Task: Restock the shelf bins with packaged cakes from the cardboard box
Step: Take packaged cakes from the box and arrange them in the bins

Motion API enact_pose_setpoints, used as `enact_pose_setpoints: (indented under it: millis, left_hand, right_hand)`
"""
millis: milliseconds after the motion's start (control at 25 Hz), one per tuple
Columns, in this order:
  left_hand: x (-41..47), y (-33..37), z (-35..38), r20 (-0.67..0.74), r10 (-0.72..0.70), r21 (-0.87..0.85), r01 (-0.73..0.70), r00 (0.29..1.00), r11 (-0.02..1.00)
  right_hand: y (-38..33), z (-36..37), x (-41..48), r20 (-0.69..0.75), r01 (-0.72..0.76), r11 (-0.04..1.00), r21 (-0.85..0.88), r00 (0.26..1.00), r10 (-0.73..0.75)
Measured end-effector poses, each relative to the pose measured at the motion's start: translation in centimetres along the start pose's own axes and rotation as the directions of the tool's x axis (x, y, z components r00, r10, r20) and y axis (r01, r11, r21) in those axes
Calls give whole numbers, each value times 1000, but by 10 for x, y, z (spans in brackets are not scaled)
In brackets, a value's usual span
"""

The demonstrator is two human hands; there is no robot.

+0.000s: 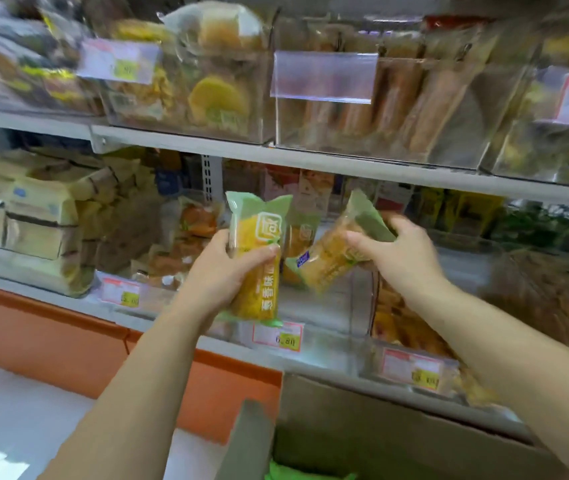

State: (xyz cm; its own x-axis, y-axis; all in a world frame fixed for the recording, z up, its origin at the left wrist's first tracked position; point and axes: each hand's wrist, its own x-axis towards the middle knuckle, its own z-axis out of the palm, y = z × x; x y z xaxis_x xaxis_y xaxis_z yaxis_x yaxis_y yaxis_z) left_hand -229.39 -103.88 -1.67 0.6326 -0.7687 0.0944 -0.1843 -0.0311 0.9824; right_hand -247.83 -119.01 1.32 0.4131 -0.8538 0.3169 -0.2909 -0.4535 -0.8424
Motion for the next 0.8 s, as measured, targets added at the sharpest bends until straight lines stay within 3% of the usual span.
enact_pose_setpoints:
  millis: [120, 200, 400, 640, 800]
  left_hand:
    - [28, -11, -3, 26, 67, 53, -68, 997, 996]
    - [43, -17, -3, -10, 109, 63, -109, 994, 992]
    - [64, -17, -2, -48, 172, 60, -169, 984, 984]
    - [71, -14, 9, -46, 147, 25, -146, 988, 989]
    - [71, -12, 18, -26, 144, 19, -143, 989, 990]
  right_hand:
    - [6, 25, 69, 110, -7, 910, -415, 992, 58]
    - [17, 35, 106, 196, -2, 821, -571, 971, 139]
    - [68, 58, 160, 271, 83, 784, -615, 956, 111]
    - [77, 69, 178, 311, 229, 450, -863, 943, 116]
    - [72, 59, 188, 356, 270, 444, -854, 927, 121]
